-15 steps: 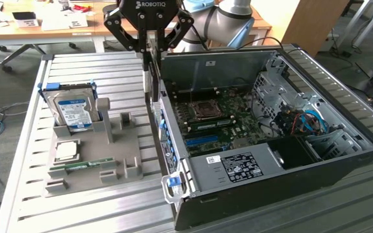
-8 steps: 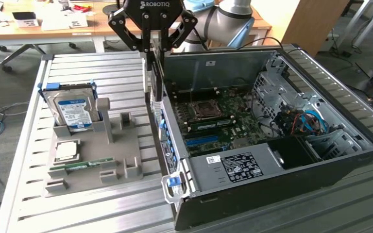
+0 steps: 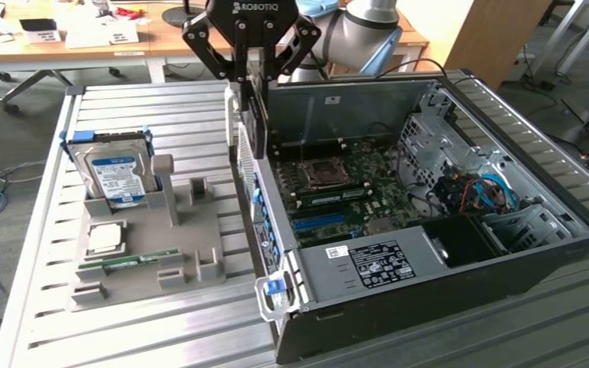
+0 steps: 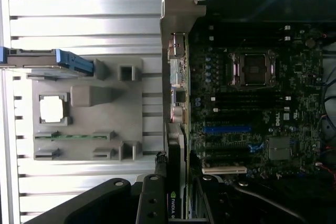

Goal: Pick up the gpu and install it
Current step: 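Pick up the gpu and move the gpu toward the slot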

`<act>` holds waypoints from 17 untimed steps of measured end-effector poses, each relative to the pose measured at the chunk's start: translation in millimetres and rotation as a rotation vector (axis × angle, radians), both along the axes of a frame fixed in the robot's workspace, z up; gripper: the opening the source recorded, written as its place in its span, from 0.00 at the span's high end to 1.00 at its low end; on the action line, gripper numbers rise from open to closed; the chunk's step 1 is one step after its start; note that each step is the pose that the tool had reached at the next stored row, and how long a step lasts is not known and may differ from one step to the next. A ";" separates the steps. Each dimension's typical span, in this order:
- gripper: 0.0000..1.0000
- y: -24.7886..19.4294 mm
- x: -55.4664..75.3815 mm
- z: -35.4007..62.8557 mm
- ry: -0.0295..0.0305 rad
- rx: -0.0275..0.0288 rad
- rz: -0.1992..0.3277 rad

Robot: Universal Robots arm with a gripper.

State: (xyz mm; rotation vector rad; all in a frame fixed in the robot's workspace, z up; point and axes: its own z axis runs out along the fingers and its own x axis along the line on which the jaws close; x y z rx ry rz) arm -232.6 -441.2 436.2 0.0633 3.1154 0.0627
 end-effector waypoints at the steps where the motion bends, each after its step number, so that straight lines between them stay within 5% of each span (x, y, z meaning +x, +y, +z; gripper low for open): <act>1: 0.73 0.0 1.2 0.0 0.0000 0.0000 0.000; 17: 0.73 0.0 25.1 0.0 0.0000 0.0013 0.000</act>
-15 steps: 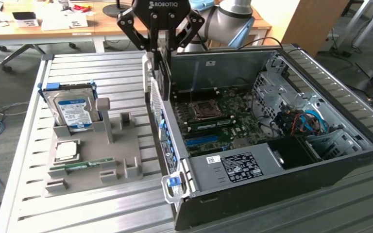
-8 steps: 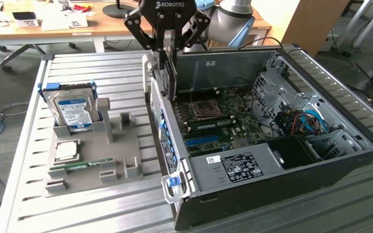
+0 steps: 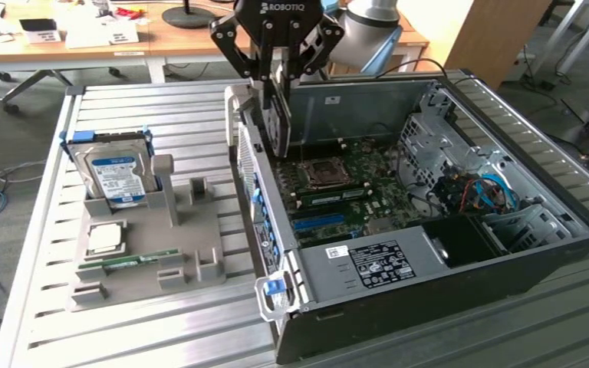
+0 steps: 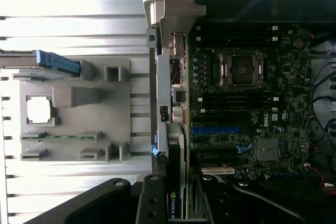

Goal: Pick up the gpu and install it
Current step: 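Pick up the gpu and move the gpu toward the slot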

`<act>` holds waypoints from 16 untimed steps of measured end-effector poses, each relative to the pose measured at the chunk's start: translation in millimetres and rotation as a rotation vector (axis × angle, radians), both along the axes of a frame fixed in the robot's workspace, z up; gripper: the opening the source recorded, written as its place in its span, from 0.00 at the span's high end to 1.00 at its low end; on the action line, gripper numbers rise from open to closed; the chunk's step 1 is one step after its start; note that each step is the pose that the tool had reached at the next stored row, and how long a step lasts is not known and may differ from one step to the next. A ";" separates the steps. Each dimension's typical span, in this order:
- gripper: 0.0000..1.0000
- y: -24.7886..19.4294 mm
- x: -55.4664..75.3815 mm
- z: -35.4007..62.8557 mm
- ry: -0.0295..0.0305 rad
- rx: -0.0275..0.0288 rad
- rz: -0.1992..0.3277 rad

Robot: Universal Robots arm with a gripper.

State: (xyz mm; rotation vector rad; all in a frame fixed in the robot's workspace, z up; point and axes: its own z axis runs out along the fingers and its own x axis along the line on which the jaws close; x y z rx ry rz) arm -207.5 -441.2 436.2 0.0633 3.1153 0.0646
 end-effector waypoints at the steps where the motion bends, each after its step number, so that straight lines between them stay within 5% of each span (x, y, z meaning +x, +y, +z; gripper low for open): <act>1: 0.73 0.0 1.8 0.0 0.0000 0.0001 0.000; 16: 0.73 0.0 33.3 0.0 0.0000 0.0002 0.000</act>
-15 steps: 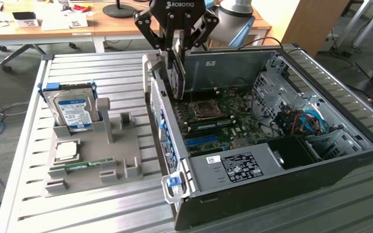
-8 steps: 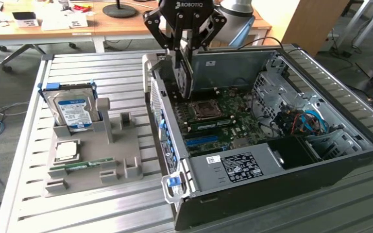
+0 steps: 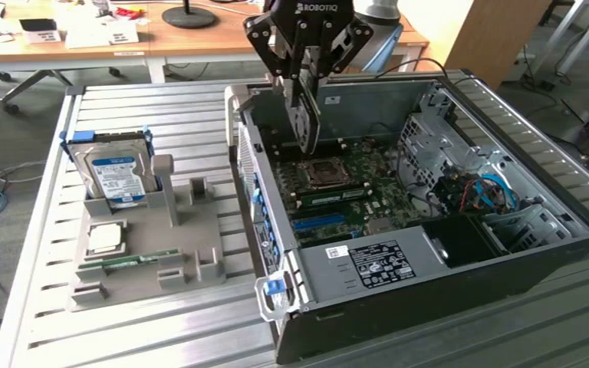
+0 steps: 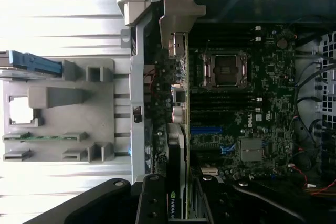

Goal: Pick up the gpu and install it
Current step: 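Pick up the gpu and move the gpu toward the slot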

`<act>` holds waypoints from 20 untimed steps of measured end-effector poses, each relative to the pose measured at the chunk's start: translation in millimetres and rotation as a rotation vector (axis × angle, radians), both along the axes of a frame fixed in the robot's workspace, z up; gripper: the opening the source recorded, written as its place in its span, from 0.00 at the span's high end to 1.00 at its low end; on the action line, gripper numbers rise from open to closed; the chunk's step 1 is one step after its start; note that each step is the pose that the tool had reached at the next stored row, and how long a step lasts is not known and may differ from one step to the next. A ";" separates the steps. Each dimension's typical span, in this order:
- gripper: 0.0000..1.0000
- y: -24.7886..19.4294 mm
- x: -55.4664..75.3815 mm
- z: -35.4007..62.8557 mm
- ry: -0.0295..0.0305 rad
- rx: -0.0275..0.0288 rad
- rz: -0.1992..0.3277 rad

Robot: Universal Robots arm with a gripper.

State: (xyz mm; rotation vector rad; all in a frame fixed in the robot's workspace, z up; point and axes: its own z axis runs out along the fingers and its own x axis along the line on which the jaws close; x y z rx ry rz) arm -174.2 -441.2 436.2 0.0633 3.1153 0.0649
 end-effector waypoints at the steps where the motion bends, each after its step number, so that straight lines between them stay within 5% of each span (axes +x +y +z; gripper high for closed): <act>1: 0.73 0.0 2.1 0.0 0.0000 0.0001 0.000; 20: 0.73 0.0 43.5 0.0 0.0000 0.0002 0.000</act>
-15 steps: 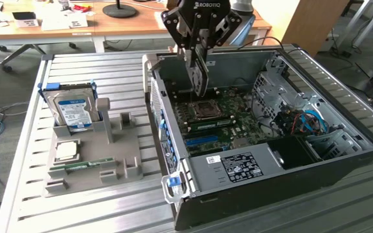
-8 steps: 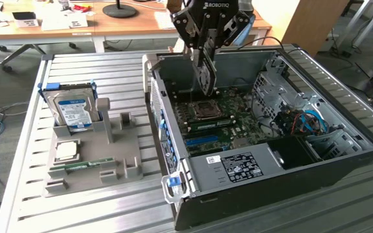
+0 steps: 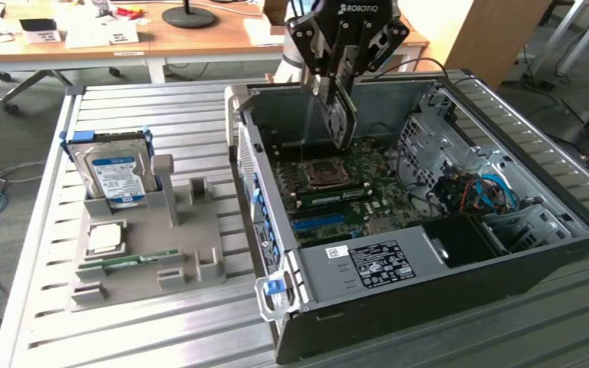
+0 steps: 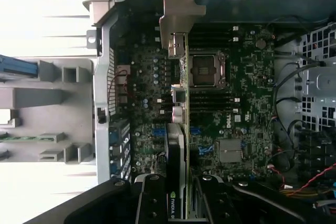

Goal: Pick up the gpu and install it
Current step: 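Pick up the gpu and move the gpu toward the slot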

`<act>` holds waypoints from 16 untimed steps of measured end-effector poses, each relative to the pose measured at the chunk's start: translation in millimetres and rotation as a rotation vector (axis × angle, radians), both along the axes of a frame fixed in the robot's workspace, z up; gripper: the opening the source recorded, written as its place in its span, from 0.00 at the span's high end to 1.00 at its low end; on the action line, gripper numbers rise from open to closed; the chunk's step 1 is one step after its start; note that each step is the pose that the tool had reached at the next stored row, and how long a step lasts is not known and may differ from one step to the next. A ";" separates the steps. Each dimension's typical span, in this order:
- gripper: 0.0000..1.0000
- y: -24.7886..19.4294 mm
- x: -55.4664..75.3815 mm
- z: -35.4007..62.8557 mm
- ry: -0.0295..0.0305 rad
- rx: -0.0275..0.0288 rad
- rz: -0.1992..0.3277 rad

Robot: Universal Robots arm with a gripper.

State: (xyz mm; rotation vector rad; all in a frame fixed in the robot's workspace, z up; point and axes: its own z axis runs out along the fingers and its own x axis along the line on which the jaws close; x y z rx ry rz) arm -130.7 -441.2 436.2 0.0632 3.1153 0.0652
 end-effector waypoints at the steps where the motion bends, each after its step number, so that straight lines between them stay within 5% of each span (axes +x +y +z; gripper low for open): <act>1: 0.73 0.0 2.4 0.0 0.0000 0.0000 0.000; 16: 0.73 0.0 35.8 0.0 0.0000 0.0001 0.000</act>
